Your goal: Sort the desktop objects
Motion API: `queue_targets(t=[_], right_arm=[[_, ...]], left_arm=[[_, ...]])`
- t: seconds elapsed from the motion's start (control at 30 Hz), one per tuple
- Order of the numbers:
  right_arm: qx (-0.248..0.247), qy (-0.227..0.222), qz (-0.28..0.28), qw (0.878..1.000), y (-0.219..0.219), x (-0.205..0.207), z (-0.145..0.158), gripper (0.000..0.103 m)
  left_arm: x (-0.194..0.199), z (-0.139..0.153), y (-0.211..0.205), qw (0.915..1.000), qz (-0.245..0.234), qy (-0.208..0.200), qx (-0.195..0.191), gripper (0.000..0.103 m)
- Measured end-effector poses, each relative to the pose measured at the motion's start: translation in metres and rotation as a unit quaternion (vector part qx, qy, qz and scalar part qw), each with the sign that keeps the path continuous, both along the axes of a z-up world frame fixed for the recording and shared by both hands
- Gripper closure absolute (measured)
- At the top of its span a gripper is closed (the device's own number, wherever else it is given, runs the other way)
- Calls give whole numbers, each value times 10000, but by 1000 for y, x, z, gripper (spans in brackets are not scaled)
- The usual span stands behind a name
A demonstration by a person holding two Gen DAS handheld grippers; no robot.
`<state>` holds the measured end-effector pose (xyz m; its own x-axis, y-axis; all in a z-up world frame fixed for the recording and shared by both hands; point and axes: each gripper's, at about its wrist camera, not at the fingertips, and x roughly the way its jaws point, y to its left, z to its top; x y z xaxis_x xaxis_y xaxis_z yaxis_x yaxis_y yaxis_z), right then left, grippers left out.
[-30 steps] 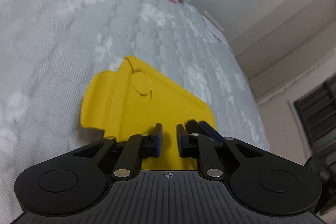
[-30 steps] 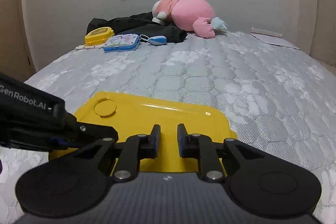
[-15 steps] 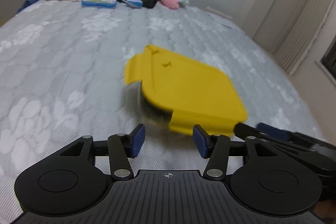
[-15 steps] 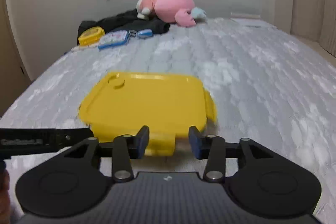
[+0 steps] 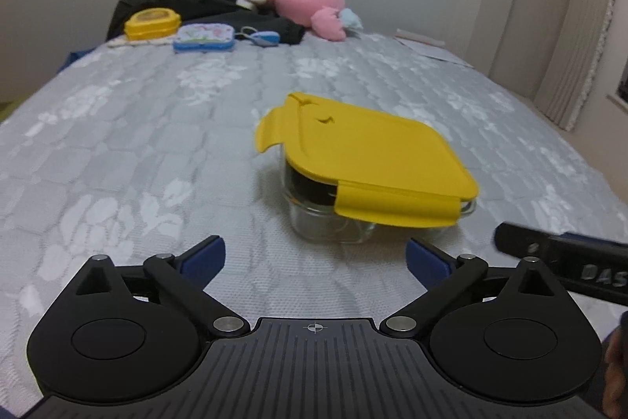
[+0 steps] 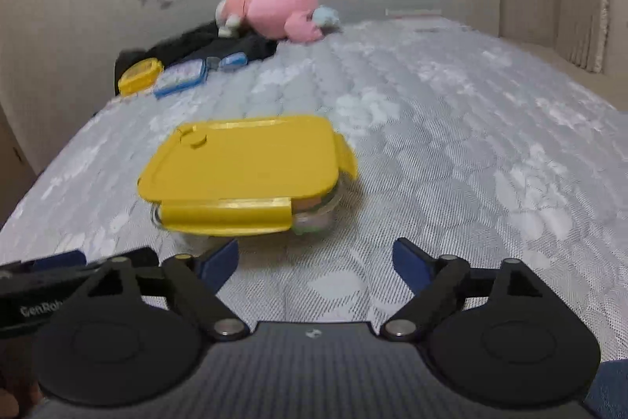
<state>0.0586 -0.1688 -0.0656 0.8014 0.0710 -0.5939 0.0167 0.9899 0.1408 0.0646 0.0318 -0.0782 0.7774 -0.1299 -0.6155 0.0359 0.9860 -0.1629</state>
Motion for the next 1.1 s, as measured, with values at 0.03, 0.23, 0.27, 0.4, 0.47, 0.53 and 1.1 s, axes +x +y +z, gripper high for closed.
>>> queue_targets(t=[0.03,0.23,0.27,0.4,0.47,0.53,1.1], right_arm=[[-35,-63,15,10000,1,-3,1,8],[-273,-324,180,9989,6,-18,7,5],[-295,-351,208,9987,6,-20,8,5],[-267,-447,261,9983,8,-28,12,4],[-240,-506,270,9981,8,-31,14,4],[-250,-562,283,9977,9,-34,14,4],[18,-267,-14,9996,-3,-30,9,1]], left_arm=[[-1,0,0,10000,69,1,44,0],[-10,-2,13,9986,424,154,-274,0],[-11,-2,15,9984,432,154,-333,0],[-19,3,12,9990,348,71,-278,0],[-21,5,5,9996,266,74,-74,0],[-22,7,-3,9996,197,103,183,0],[-29,12,-12,9985,69,47,543,0]])
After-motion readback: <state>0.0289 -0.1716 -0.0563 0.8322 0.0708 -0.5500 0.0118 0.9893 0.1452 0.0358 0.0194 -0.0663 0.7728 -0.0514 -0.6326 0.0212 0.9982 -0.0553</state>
